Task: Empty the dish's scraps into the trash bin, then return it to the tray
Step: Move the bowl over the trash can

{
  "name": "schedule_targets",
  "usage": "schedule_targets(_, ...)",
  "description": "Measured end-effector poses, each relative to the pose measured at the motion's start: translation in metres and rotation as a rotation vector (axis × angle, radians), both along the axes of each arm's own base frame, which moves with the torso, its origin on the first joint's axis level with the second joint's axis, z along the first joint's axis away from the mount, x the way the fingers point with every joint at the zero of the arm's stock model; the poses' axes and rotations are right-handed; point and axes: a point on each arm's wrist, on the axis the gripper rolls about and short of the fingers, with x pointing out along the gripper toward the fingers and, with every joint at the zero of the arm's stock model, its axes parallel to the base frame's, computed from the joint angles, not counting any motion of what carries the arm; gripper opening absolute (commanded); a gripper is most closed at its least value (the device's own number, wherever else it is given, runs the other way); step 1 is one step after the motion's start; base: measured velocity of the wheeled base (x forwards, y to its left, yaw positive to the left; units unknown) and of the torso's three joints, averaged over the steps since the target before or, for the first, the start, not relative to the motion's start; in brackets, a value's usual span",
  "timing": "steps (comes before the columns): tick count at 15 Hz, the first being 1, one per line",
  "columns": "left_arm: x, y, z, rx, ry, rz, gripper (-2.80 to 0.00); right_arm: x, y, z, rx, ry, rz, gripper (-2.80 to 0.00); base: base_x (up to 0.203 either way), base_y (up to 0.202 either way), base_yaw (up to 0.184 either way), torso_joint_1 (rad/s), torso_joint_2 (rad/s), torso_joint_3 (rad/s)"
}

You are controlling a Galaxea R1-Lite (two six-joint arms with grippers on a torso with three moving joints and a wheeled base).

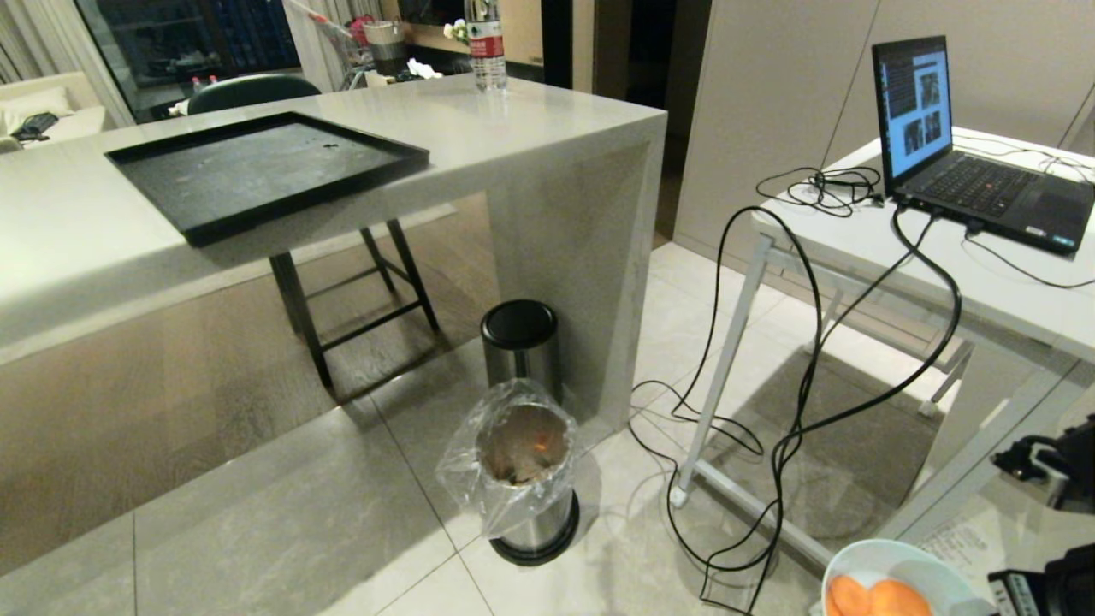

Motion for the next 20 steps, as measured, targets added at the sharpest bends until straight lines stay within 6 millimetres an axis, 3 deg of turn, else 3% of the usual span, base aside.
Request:
schedule_targets(9,0.0000,0.0000,0.0000,0.000,0.000,0.000,-2.80,-0.0002,-0.0001,-0.0009,-0.001,0.004,0.000,-2.80,0.000,0.000,0.000,0.000,0.00,-0.007)
schedule_targets(20,0.0000,0.0000,0.0000,0.000,0.000,-0.001,-2.80,-0.0004,-0.0001,-0.0012,-0.002,0.008,0.001,-2.80,0.000,0.000,0.000,0.003,0.00,-0.183)
